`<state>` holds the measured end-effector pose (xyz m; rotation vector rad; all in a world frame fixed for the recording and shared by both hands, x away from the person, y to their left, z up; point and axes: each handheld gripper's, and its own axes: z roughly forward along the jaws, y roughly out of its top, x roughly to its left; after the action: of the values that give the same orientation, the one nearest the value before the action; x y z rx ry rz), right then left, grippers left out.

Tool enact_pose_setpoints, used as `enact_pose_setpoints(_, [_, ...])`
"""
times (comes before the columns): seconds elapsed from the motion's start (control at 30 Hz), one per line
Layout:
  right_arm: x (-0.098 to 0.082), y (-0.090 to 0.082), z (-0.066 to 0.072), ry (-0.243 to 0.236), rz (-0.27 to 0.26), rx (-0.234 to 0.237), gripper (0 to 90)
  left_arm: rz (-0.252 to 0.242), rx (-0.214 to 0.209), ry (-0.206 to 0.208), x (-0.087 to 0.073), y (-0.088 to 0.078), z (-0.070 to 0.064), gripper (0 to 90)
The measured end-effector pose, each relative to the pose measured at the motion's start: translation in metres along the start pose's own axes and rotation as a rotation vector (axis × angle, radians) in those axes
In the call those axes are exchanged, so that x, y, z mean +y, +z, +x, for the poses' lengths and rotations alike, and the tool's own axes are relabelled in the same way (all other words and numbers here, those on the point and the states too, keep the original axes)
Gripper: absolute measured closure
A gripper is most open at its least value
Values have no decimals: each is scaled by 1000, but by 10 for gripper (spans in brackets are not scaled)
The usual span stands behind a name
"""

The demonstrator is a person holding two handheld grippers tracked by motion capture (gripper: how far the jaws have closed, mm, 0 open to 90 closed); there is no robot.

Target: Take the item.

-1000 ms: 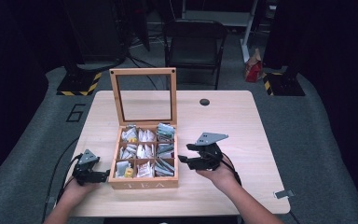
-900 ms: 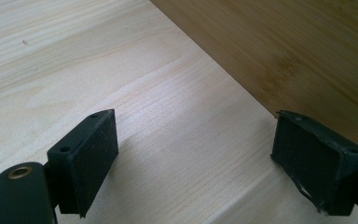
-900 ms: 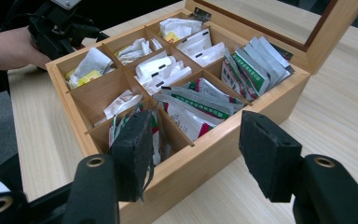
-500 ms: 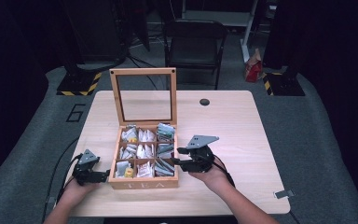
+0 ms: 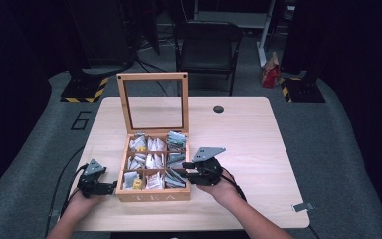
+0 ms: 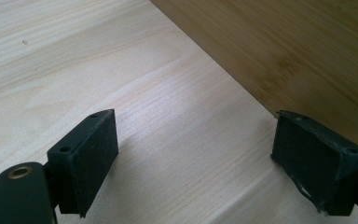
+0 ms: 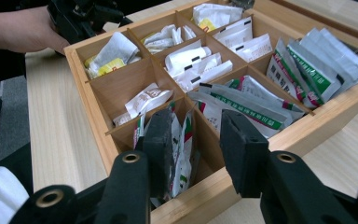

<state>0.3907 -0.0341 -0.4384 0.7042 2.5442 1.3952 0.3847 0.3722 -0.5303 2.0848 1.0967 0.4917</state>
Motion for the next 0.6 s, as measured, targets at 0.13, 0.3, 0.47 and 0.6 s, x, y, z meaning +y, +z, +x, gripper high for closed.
enact_pose_setpoints(0.13, [-4,5,0,4,7,7,667,-1,0,0,0,0,0,138])
enact_pose_setpoints(0.3, [-6,9,1,7,15,11,681,0,2,2,0,0,0,137])
enact_pose_setpoints(0.47, [-6,13,1,3,22,11,701,0,2,1,0,0,0,138])
enact_pose_setpoints(0.6, [-7,16,2,7,23,12,719,0,0,0,0,0,0,138])
